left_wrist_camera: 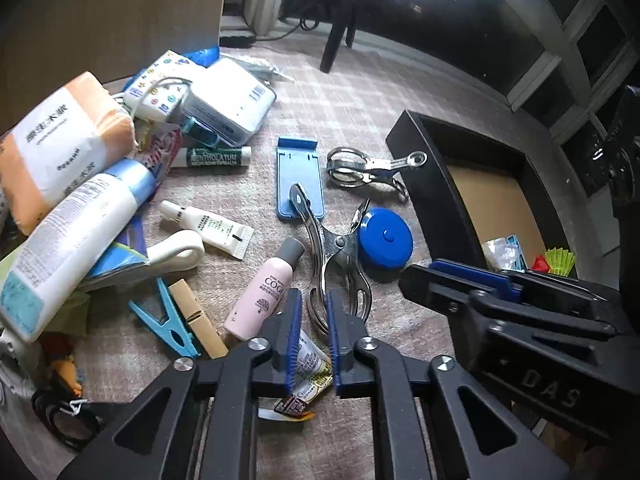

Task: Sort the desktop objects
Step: 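Grasp the metal hole punch with the left gripper, then carry the metal hole punch into the tray and open the left gripper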

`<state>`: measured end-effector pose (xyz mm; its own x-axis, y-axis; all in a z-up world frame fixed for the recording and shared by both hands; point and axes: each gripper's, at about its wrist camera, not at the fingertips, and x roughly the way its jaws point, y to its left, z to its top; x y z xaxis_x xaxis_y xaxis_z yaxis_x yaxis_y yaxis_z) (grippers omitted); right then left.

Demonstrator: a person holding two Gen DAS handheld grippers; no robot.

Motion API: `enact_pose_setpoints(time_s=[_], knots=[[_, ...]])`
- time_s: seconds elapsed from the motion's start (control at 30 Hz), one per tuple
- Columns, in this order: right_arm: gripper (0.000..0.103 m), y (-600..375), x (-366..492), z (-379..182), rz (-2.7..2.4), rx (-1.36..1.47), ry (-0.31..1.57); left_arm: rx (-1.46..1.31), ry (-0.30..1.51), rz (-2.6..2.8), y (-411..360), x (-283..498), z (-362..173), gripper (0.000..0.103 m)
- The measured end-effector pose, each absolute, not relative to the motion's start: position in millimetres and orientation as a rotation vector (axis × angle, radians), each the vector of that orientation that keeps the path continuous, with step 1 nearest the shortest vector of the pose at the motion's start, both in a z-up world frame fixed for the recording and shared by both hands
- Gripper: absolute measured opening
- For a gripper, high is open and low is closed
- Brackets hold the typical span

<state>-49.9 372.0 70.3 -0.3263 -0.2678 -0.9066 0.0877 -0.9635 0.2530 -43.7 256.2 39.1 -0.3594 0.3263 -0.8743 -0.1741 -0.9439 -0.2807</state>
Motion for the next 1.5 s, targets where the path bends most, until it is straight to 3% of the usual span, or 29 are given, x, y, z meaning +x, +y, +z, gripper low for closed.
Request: enact_pose_setpoints(time_s=[0.23,0.53,1.1,1.5], knots=[[0.022,365.6,-60.5,56.0,-2.334,1.721,-0.282,-1.568,-0.166,2.3,260.0,-47.0,31.2,0.009],[0.008,355.4,-72.1,39.4,-2.268,1.777,-0.316,-1.568,-0.123,2.266,263.5,-48.8,24.2,0.011],[0.007,368.9,-67.3,74.6,-2.35,1.661,-0.343,-1.458,-0.112,2.333,276.2,-46.8,57.0,0.009],[0.007,422.9,-52.7,107.3,-2.474,1.59,-0.302,-1.376,-0.109,2.308,331.3,-44.4,78.9,0.009]])
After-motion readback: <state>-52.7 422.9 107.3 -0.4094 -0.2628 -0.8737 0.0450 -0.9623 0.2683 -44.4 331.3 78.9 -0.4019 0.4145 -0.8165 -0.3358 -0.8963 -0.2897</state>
